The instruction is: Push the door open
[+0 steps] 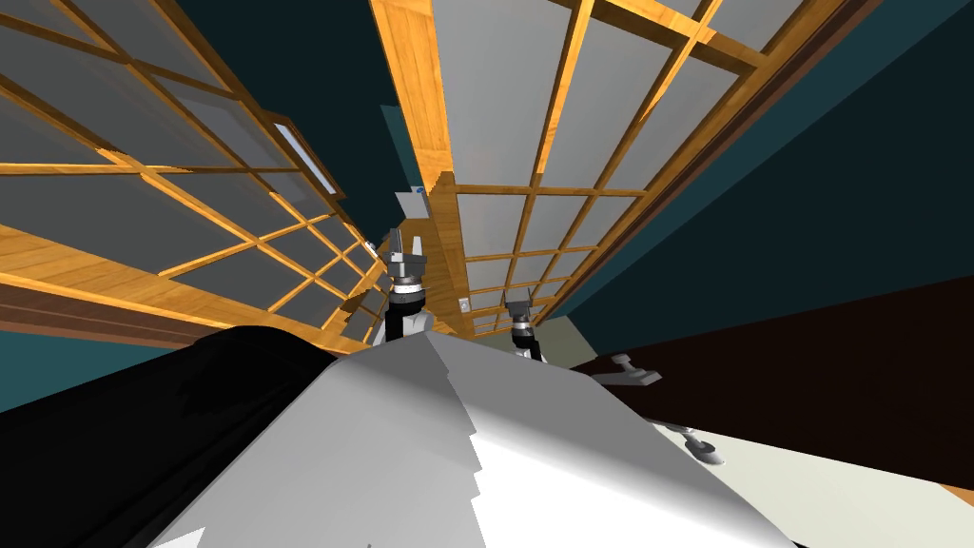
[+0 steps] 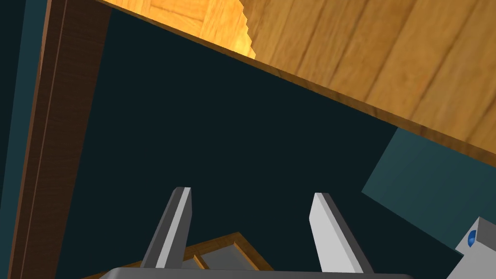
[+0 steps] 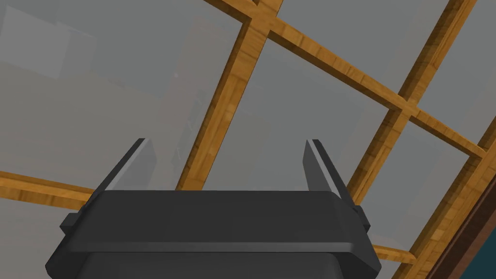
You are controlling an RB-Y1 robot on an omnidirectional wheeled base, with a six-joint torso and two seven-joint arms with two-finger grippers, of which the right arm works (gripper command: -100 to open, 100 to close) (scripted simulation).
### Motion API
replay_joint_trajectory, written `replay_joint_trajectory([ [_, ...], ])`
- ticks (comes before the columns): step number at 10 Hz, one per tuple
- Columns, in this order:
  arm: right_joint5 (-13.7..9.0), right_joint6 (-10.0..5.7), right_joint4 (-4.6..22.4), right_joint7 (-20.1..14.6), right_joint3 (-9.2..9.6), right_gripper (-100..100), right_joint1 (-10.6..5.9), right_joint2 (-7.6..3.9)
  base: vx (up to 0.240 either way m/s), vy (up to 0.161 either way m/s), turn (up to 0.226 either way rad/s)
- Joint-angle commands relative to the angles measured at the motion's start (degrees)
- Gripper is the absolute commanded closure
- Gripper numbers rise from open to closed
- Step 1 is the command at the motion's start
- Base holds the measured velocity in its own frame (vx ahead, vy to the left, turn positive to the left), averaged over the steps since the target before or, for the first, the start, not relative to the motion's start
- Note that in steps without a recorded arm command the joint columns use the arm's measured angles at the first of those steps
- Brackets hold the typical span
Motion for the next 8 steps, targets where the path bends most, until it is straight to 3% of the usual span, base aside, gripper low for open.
replay_joint_trajectory([
  [1,-1.07,-0.5,1.76,-1.5,0.92,-100,-0.77,-0.31,-0.03,0.036,0.028],
  [8,-5.72,-2.53,9.41,-7.58,5.56,-100,-3.59,-1.27,-0.036,0.044,0.03],
])
